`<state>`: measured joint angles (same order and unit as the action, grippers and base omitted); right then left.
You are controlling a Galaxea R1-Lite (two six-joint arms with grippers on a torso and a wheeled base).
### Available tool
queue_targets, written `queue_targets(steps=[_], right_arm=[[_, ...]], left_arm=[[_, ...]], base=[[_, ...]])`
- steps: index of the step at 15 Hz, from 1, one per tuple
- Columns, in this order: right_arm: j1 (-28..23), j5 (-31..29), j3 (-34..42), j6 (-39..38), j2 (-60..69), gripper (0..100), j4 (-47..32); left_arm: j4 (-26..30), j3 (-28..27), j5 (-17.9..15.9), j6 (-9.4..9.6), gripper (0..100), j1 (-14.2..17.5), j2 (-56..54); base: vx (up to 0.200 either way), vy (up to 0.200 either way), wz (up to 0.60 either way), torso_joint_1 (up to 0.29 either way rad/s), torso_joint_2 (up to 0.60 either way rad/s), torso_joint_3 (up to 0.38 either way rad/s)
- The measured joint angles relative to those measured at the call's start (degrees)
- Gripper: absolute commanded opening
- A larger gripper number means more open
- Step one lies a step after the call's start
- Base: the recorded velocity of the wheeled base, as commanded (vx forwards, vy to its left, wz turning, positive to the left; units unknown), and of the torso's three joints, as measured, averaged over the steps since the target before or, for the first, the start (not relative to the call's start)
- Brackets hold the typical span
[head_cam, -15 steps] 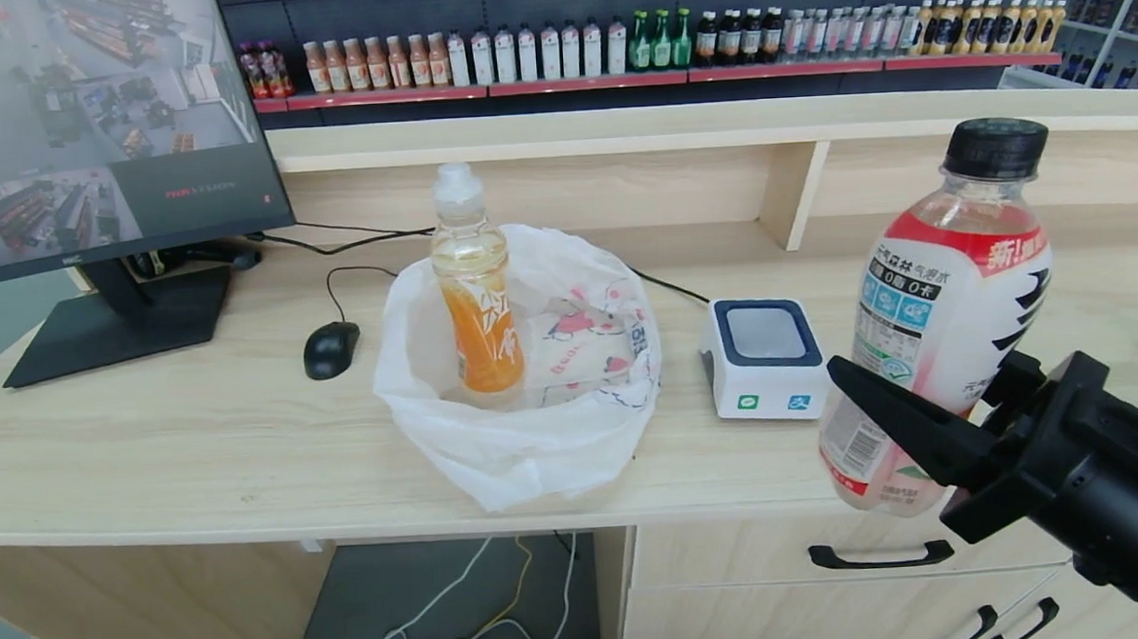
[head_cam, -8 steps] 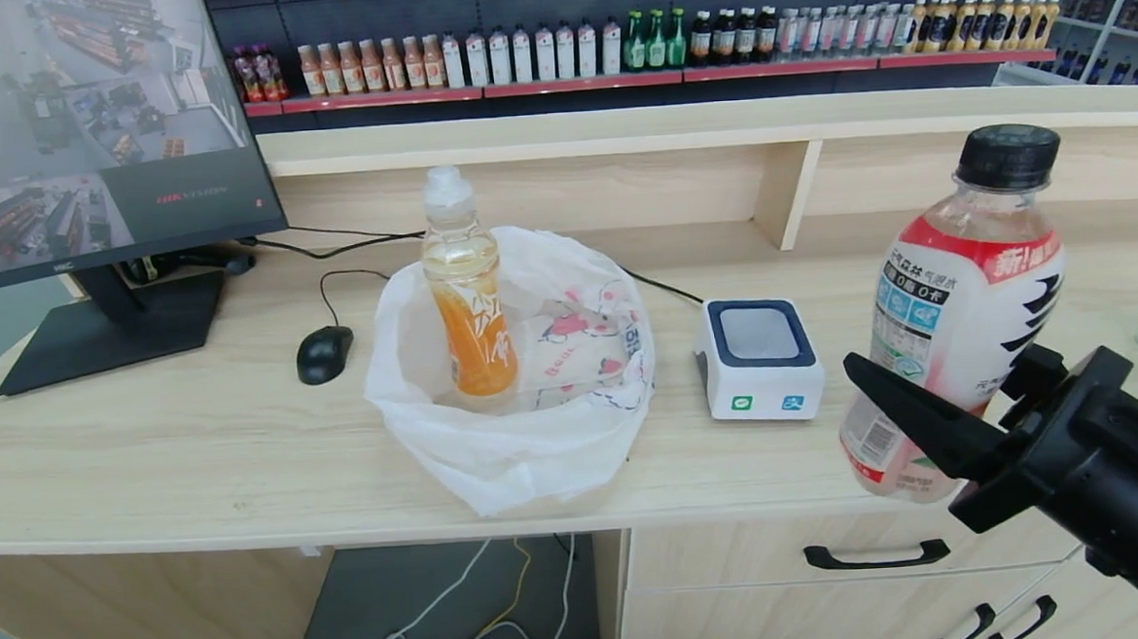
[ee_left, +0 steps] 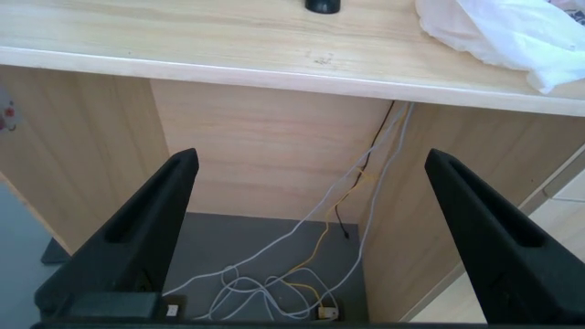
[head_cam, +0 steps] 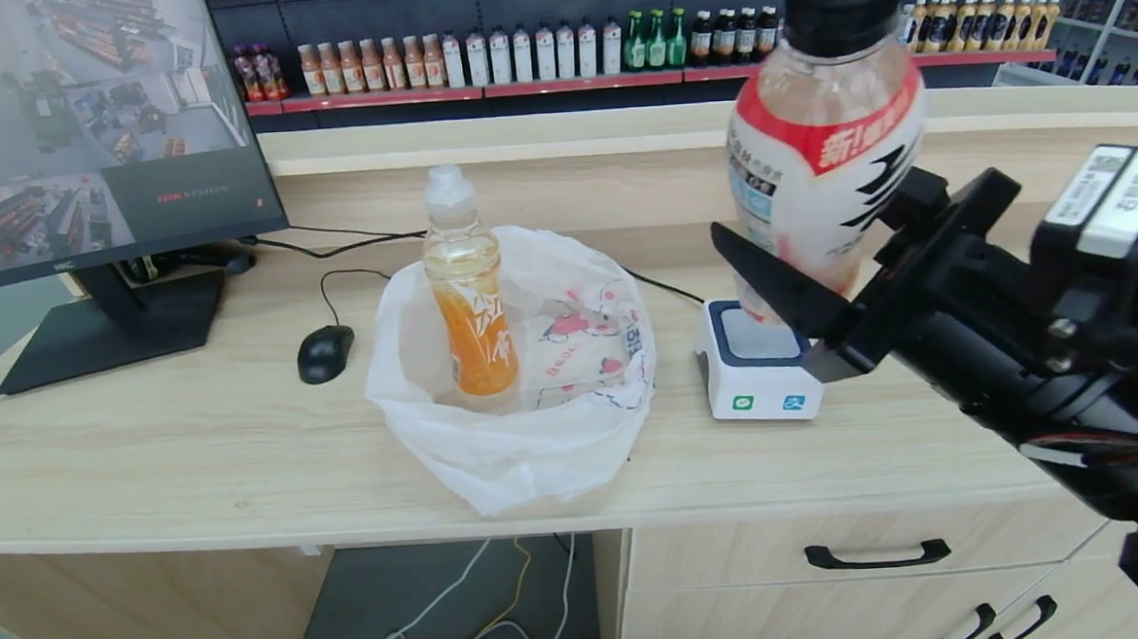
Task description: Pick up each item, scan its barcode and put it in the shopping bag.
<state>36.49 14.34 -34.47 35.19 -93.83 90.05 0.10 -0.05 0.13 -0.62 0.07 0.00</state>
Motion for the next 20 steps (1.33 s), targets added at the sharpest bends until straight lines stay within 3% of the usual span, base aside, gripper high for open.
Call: queue_targets(steps=[2,5,8,11,20], right_arm=[[-2.1,7.3,-2.5,5.4,-3.8,0,-0.2],[-10.1,21.1,-3.5,13.2,-7.3,0,-0.1],[-16.5,29.8,-3.6,20.5,-10.0,0,-0.1],[-19.2,32.8,-4.2,28.2,-13.5,0,-0.1],[-21.0,37.8,-6.7,36.0,-17.9,0,-0.1]], left_arm=[[0.0,0.0,0.0,0.00,100,0.0,0.0],[0.0,0.0,0.0,0.00,100,0.0,0.0],[0.0,0.0,0.0,0.00,100,0.0,0.0],[0.0,0.0,0.0,0.00,100,0.0,0.0],[0.0,0.0,0.0,-0.02,100,0.0,0.0]], base=[[0.000,0.000,0.00,0.000,0.00,0.000],[0.000,0.000,0.00,0.000,0.00,0.000],[0.000,0.000,0.00,0.000,0.00,0.000],[0.000,0.000,0.00,0.000,0.00,0.000],[0.000,0.000,0.00,0.000,0.00,0.000]])
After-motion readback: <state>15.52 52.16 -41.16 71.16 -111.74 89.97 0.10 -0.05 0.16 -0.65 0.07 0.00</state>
